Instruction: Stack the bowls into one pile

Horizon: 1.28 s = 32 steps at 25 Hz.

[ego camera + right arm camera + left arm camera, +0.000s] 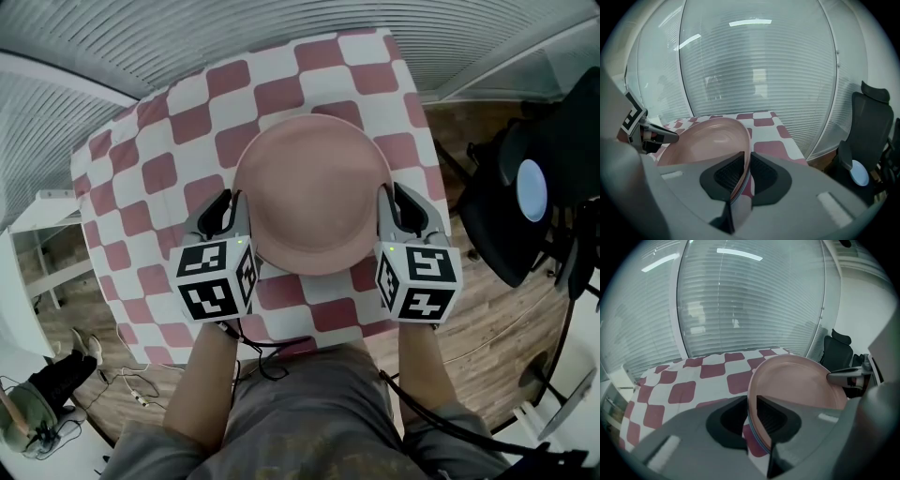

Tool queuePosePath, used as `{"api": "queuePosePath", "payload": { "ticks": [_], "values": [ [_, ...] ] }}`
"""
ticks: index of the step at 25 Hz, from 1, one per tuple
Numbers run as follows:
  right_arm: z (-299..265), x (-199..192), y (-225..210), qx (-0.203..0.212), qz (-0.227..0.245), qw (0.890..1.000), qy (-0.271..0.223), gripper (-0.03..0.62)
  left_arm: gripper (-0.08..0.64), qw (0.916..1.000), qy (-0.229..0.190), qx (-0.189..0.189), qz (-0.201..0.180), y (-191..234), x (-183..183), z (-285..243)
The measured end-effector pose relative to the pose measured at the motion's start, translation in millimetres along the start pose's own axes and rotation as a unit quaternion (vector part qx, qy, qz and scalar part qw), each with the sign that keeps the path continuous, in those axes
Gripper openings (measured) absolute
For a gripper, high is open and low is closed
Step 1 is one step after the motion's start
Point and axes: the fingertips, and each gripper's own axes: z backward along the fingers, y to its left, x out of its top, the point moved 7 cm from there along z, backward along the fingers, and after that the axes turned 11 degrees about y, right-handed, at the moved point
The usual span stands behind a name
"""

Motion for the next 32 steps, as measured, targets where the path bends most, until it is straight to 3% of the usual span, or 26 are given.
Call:
{"api": "queuePosePath", "payload": {
  "ticks": [11, 16, 27, 32],
  "values": [
    [2, -3, 8, 0.003, 0.016, 1.0, -0.004, 0.164, 0.067, 0.9998, -0.018, 0.001, -0.006, -2, 4, 6],
    [20, 10, 10, -0.016, 0.03, 0.998, -0.059, 0.132, 0.068, 0.9997, -0.022, 0.002, -0.008, -3, 5, 10],
    [11, 3, 16, -0.036, 0.062, 0.996, -0.045, 0.158, 0.068, 0.9996, -0.025, 0.005, -0.007, 1, 5, 12],
    [8, 3, 15, -0.032, 0.056, 0.997, -0.043, 0.143, 0.069, 0.9997, -0.024, 0.002, -0.008, -1, 5, 9]
  ]
}}
